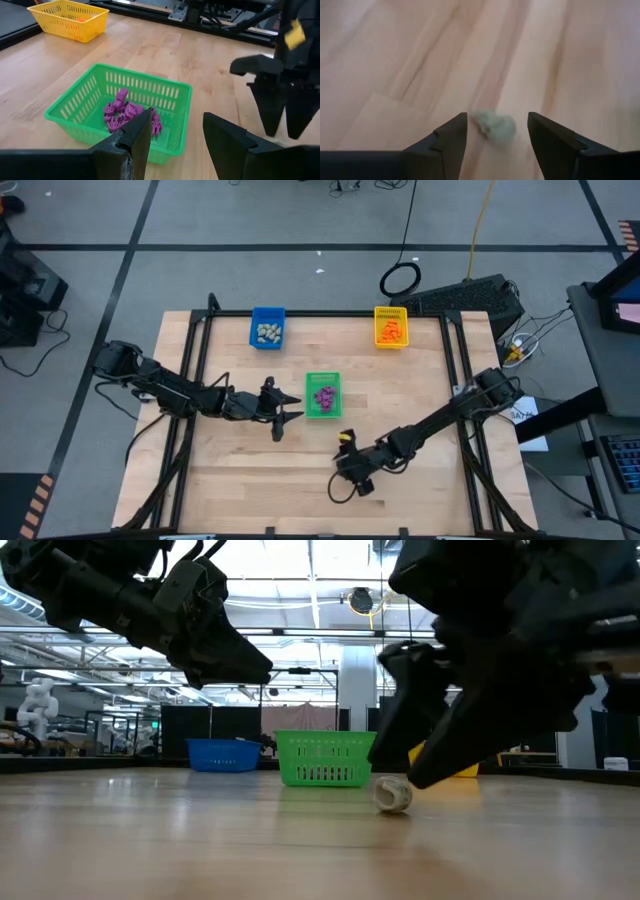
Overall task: Sort Halloween decoration
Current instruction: Put the white skull toy into the blue bin
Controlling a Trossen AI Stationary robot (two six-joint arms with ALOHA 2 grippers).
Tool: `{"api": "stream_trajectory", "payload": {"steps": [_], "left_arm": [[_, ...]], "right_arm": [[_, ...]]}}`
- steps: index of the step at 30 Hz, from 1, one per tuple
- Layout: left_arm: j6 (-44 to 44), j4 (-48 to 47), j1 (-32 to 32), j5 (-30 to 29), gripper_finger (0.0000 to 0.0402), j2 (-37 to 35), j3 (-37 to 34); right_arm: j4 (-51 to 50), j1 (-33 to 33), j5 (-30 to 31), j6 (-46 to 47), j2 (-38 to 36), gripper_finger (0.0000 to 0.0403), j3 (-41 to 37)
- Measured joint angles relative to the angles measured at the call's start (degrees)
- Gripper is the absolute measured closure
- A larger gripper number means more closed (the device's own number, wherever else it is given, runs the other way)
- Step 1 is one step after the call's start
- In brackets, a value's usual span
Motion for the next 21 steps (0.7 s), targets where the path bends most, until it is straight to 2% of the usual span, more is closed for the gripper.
{"api": "stream_trajectory", "payload": {"steps": [5, 14, 21], "left_arm": [[0.0, -0.2, 0.0, 0.0, 0.0223, 0.0, 0.0], [0.0, -1.5, 0.0, 0.0, 0.0223, 0.0, 0.0], [0.0, -1.6, 0.0, 0.0, 0.0223, 0.0, 0.0]], "right_arm": [[2.8, -2.6, -6.3, -7.5, 1.7, 0.0207, 0.0], [2.0, -7.3, -16.8, -7.7, 1.8, 0.0237, 0.0], [-1.3, -8.0, -16.4, -6.0, 1.7, 0.0269, 0.1]]}}
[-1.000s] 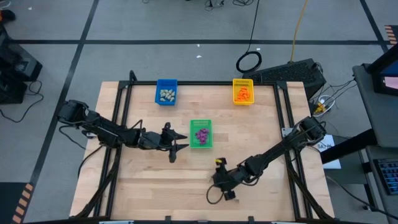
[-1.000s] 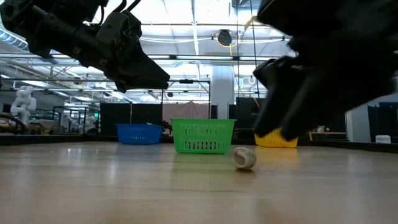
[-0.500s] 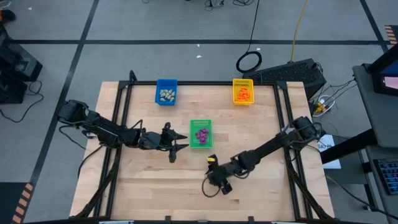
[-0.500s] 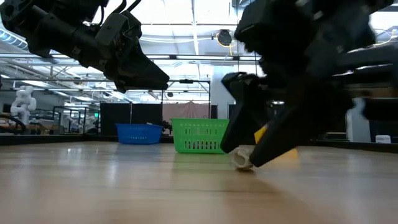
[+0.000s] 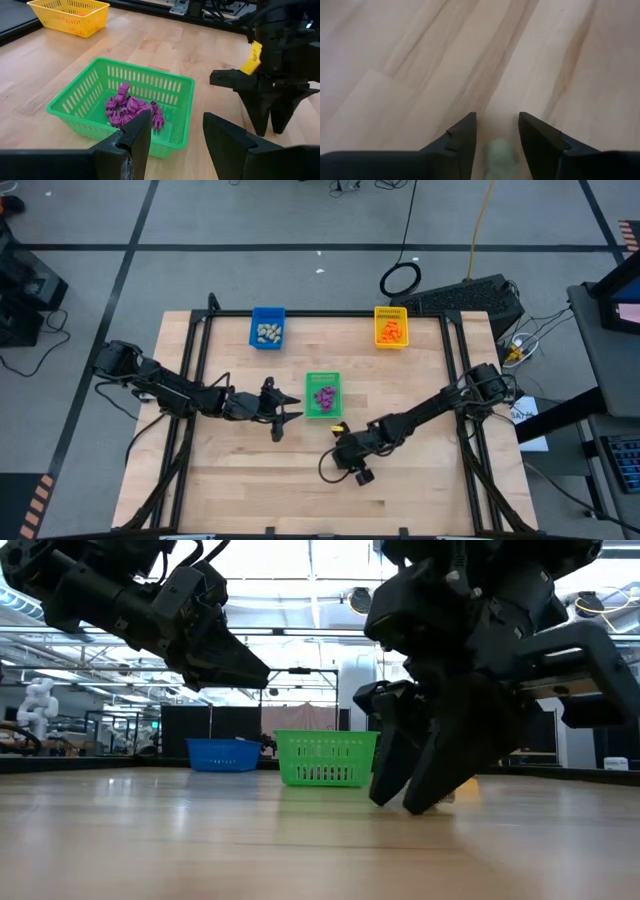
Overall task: Sort Halloween decoration
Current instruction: Put the white skull toy into the blue bin
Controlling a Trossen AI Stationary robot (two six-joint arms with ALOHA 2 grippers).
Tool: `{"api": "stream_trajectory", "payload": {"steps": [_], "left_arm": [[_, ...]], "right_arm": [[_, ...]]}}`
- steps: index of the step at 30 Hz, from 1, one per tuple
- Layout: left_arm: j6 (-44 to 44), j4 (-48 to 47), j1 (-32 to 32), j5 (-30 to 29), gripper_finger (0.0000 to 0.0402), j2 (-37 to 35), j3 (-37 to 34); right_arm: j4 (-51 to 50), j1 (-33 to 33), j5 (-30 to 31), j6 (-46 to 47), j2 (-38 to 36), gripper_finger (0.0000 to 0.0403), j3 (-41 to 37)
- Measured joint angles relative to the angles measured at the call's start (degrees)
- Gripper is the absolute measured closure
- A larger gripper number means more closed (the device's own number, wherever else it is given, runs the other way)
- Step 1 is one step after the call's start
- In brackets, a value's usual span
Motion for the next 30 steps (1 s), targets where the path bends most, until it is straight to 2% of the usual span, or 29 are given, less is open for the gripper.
{"api": "stream_trajectory", "payload": {"steps": [7, 14, 16, 26, 30], "left_arm": [[0.0, 0.0, 0.0, 0.0, 0.0223, 0.0, 0.0], [-0.2, 0.0, 0.0, 0.0, 0.0223, 0.0, 0.0], [-0.2, 0.0, 0.0, 0.0, 0.0223, 0.0, 0.0], [-0.5, 0.1, 0.0, 0.0, 0.0223, 0.0, 0.0], [-1.0, -0.1, 0.0, 0.0, 0.0223, 0.0, 0.0]], "right_arm": [[-3.2, 0.6, 0.3, 10.2, -1.3, 0.0253, 2.7], [-22.1, 3.0, 5.1, 19.6, -2.5, 0.0228, 9.7], [-24.8, 3.3, 6.1, 20.9, -2.5, 0.0228, 9.9], [-16.4, 2.6, 7.5, 18.1, -1.9, 0.0247, 5.5], [-16.4, 2.2, 7.3, 18.0, -0.4, 0.0248, 5.1]]}}
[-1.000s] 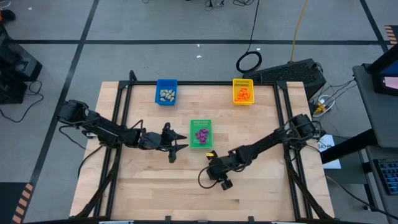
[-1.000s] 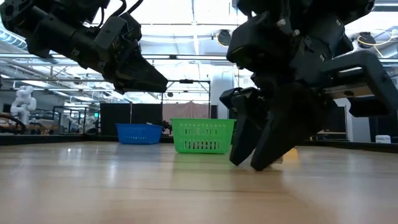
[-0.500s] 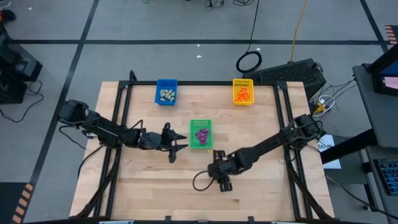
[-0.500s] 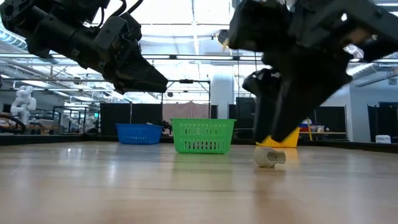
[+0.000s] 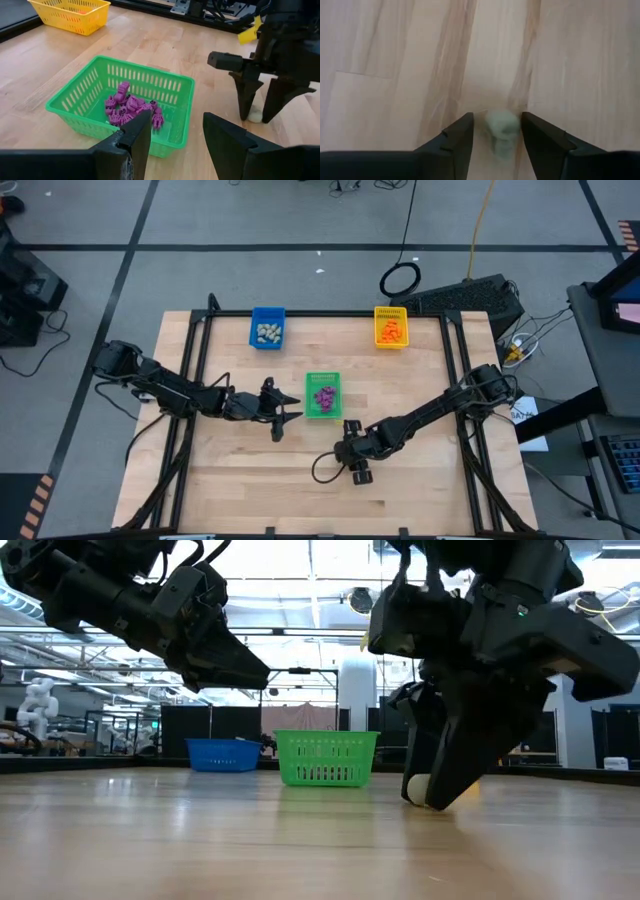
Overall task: Sort Halloween decoration
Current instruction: Put the white skull toy into the blue bin
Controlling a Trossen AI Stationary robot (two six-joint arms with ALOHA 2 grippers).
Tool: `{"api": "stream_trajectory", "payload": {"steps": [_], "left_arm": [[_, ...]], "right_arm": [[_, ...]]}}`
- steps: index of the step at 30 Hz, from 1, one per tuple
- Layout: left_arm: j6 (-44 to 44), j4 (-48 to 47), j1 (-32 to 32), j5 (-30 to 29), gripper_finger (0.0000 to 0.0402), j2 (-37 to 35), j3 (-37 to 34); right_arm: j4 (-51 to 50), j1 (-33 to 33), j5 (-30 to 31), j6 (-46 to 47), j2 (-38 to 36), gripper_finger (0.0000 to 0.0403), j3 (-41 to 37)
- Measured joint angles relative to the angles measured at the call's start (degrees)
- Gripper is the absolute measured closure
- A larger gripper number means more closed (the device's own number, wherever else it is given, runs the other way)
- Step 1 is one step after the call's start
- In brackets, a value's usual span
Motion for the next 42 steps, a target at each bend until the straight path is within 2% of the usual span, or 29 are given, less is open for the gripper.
{"api": "stream_trajectory", "payload": {"steps": [6, 12, 14, 20, 24, 32, 36, 42], "left_arm": [[0.0, -0.1, 0.0, 0.0, 0.0223, 0.0, 0.0], [-0.1, -0.6, 0.0, -0.3, 0.0223, 0.0, 0.0], [-1.6, -1.6, 0.0, -2.3, 0.0223, 0.1, 0.0], [-0.5, -1.5, 0.0, -5.6, 0.0224, 0.1, -1.3], [1.3, -2.8, 0.0, -5.9, 0.0224, -4.3, -2.0], [6.8, -16.9, 0.0, -7.4, 0.0224, -19.2, -2.1], [8.4, -23.2, 0.6, -7.5, 0.0224, -23.9, -2.2], [10.4, -20.2, 1.8, -6.6, 0.0224, -29.2, -8.4]], "right_arm": [[0.2, 0.0, 0.2, -0.3, 0.6, 0.0267, -0.1], [-0.2, 0.0, 0.2, -0.4, 0.7, 0.0332, -0.1], [-0.3, 0.0, 0.2, -0.9, 0.7, 0.0351, -0.1], [-0.8, -0.2, -0.1, -2.9, -0.1, 0.0353, 0.0], [-2.1, -0.8, -0.4, -3.6, -1.4, 0.0351, 1.2], [0.1, -5.0, 0.9, -4.6, -2.3, 0.0351, 7.0], [4.4, -8.2, 3.3, -7.1, -2.3, 0.0351, 9.6], [10.7, -14.7, 3.1, -10.5, -2.3, 0.0351, 11.8]]}}
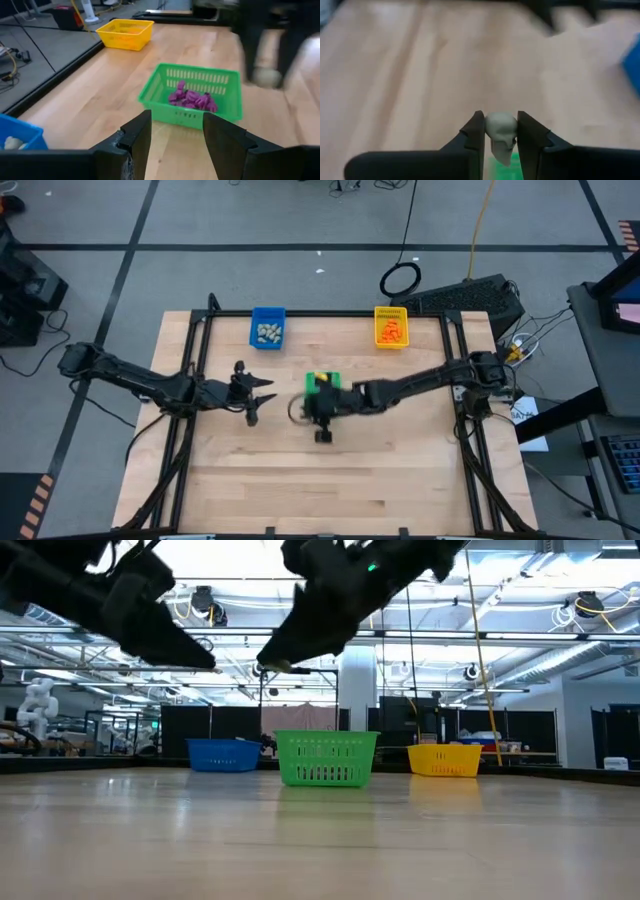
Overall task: Sort Halloween decoration
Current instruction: Put the white skull toy into the blue bin
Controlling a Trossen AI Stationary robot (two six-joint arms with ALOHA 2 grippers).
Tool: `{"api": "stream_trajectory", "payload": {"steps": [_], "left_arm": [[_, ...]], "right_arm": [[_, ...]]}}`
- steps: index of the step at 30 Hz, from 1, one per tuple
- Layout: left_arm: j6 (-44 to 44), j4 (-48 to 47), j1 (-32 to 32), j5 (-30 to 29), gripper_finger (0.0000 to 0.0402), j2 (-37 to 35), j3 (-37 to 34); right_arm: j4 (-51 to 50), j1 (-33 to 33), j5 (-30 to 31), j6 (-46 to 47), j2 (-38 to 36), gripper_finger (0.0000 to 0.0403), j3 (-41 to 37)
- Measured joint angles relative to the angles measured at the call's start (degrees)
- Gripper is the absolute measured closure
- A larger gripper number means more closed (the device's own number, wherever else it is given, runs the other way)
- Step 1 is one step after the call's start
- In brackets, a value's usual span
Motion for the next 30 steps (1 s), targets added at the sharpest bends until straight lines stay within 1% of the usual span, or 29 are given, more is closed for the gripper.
{"api": "stream_trajectory", "payload": {"steps": [2, 7, 10, 15, 21, 25, 30], "left_arm": [[-0.1, 2.0, 0.7, 0.0, 0.0224, -2.3, -2.9], [0.0, 3.0, 1.4, 2.1, 0.0227, -9.6, -8.0], [1.6, 3.0, 1.4, 5.2, 0.024, -13.8, -10.0], [3.3, 1.8, 1.4, 10.2, 0.0274, -19.4, -11.6], [4.2, 0.3, 1.6, 11.5, 0.0319, -24.8, -14.1], [2.9, -1.9, 2.4, 11.6, 0.0347, -27.6, -15.0], [3.3, -4.6, 3.3, 13.8, 0.0377, -30.4, -15.0]], "right_arm": [[0.6, -2.6, 0.0, -0.5, 0.0, 0.0351, 0.8], [2.2, -8.3, 0.0, -2.0, 1.1, 0.0351, 4.5], [2.5, -11.6, -0.8, -2.8, 1.9, 0.0351, 7.5], [2.9, -17.1, -1.4, -2.8, 4.4, 0.0351, 14.0], [2.3, -21.4, -1.6, -2.8, 12.2, 0.0351, 25.7], [-1.3, -23.6, -1.7, -2.8, 19.2, 0.0351, 35.8], [-5.9, -26.3, -1.6, -1.2, 27.2, 0.0351, 47.4]]}}
